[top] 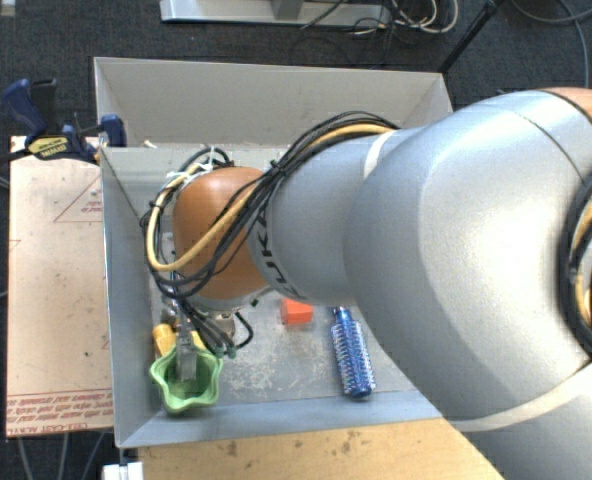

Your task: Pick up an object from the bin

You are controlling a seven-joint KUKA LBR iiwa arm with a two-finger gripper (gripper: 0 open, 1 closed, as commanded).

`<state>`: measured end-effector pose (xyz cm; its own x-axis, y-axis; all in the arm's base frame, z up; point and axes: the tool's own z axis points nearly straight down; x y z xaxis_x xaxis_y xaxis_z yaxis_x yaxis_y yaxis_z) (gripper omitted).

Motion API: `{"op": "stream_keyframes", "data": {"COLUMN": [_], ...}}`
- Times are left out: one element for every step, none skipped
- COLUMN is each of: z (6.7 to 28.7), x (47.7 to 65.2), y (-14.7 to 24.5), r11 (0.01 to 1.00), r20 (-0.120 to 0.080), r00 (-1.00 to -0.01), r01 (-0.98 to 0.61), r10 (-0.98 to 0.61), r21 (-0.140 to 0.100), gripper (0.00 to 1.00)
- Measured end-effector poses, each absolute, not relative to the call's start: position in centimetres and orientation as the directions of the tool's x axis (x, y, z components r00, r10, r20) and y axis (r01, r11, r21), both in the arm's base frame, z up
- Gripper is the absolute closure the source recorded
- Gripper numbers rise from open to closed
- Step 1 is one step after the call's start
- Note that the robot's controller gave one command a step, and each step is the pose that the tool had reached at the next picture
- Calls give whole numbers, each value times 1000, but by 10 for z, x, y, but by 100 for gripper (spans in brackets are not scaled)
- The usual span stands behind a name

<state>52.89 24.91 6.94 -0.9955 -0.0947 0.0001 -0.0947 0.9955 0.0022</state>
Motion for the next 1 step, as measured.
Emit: {"op": "stream_keyframes", "data": {"z": [76], "x": [529], "y": [249], "r11": [996], "r20": [-1], "r00": [-996], "r01": [-94], "r10": [-94], "r21": [2], "gripper": [100]}}
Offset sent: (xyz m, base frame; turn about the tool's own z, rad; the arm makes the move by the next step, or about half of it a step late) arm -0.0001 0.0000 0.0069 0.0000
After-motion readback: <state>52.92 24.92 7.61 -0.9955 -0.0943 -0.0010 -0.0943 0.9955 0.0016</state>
